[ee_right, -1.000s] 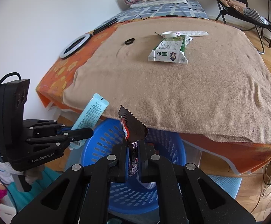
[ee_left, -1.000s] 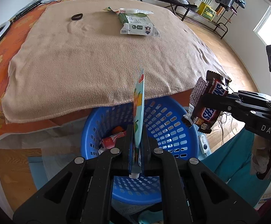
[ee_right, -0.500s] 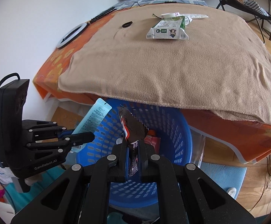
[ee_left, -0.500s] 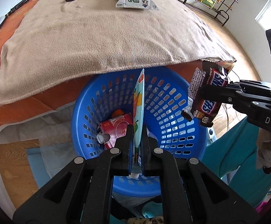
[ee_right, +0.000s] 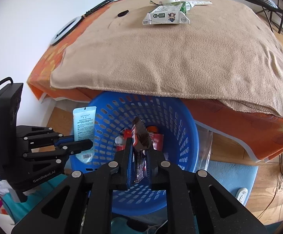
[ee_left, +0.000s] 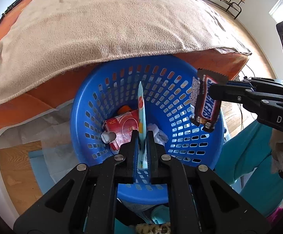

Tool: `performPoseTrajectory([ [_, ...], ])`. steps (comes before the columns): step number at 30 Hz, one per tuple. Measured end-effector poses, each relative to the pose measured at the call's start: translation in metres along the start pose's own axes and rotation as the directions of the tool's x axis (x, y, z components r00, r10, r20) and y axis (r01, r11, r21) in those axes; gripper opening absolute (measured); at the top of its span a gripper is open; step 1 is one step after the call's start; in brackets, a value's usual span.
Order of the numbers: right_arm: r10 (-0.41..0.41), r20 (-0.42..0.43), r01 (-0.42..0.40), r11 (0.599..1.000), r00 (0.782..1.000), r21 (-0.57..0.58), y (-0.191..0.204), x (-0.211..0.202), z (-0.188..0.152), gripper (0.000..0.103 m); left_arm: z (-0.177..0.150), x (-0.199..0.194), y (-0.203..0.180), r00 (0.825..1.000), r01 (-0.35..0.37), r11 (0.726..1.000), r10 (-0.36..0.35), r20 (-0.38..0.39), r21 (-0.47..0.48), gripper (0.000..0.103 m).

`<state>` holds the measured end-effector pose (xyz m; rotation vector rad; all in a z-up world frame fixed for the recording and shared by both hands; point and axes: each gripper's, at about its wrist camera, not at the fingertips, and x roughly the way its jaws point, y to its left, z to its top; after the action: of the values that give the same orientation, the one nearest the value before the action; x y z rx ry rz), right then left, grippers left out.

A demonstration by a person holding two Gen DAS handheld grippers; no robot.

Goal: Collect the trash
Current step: 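Carry the tube and Snickers bar over the blue basket and open both tools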

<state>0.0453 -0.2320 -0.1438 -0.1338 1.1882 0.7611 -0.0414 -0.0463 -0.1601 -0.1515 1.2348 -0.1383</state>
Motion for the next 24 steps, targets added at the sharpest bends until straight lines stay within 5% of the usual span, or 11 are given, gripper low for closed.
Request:
performPoseTrajectory([
  [3,-0.005,-0.008,0.005,1.0,1.0,0.005,-0.001,0.002,0.0,0.014,0.0,0.001,0.001,1.0,-0.005,1.0,0.005,0.0,-0.001,0.023],
  [7,-0.001,0.004,0.001,1.0,1.0,0.011,0.0,0.001,0.001,0.046,0.0,-0.002,0.002,1.0,-0.005,1.0,0.005,0.017,-0.006,0.033],
  [13,-0.017,0.021,0.017,1.0,1.0,0.013,0.0,-0.003,0.002,0.049,0.002,-0.002,0.004,1.0,-0.004,1.0,0.004,0.013,-0.019,0.033],
  [17,-0.022,0.025,0.021,0.999,0.999,0.029,-0.003,-0.005,0.003,0.056,0.004,-0.006,0.004,1.0,-0.002,1.0,0.002,0.024,-0.031,0.051],
  [24,-0.023,0.05,0.019,0.997,0.998,0.073,-0.008,-0.016,0.013,0.059,0.012,-0.014,0.008,0.999,0.008,0.998,-0.005,0.042,-0.059,0.052],
])
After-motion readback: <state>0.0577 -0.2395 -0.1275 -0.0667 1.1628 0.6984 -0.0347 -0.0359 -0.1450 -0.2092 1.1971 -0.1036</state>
